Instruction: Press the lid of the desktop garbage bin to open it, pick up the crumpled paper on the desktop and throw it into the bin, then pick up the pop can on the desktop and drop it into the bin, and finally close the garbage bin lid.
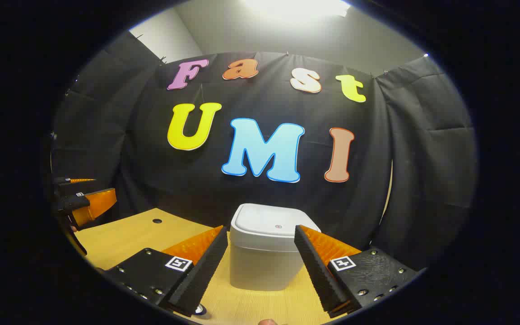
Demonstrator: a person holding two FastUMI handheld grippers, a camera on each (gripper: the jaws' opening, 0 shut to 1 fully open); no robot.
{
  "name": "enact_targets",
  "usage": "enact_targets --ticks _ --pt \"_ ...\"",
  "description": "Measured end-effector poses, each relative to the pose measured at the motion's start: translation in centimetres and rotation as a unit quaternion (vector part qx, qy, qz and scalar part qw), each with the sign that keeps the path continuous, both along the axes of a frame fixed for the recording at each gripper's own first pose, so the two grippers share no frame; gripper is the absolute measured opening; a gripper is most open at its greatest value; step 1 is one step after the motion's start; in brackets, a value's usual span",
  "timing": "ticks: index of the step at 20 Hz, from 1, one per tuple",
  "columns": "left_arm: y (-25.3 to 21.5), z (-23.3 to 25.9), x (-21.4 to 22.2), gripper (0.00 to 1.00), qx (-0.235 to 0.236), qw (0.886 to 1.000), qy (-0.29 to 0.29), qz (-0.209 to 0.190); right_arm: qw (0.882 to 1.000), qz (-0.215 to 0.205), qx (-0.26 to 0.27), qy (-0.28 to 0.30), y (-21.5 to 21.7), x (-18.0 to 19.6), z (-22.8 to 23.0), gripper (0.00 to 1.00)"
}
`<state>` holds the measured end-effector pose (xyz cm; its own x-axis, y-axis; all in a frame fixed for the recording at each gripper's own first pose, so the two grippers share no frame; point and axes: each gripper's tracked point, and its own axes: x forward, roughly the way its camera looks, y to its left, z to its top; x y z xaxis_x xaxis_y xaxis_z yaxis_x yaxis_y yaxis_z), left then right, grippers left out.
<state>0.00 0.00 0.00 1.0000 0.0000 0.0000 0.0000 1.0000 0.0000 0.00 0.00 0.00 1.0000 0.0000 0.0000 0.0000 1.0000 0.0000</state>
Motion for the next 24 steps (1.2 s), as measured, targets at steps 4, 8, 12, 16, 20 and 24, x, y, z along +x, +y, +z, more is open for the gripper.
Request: enact_targets --ticks 4,8,12,16,20,24 --pt "-0.6 -0.2 -0.2 0.96 -0.003 1.0 0.004 -0.003 1.0 0.001 -0.002 -0.001 0.0 0.3 -0.6 0.95" --pt "-0.6 -0.3 -0.4 0.96 -0.001 1.0 0.008 -0.001 1.0 0.009 0.01 0.013 0.1 0.5 -1.5 0.95" --pt "-0.6 -0.7 -0.5 0.96 -0.003 1.0 0.014 0.001 1.0 0.011 0.017 0.021 -0.1 0.7 -1.8 0.95" --pt "-1.0 -0.8 -0.4 0.96 -0.001 1.0 0.019 -0.001 0.999 0.007 0.031 0.025 -0.5 0.7 -2.2 0.95" --pt "-1.5 -0.7 -0.3 0.96 0.002 1.0 0.021 -0.007 0.999 0.009 0.041 0.035 -0.8 1.0 -2.7 0.93" --pt "-2.0 -0.6 -0.3 0.96 0.005 1.0 0.02 -0.011 0.998 -0.009 0.052 0.042 -1.7 1.2 -3.2 0.6"
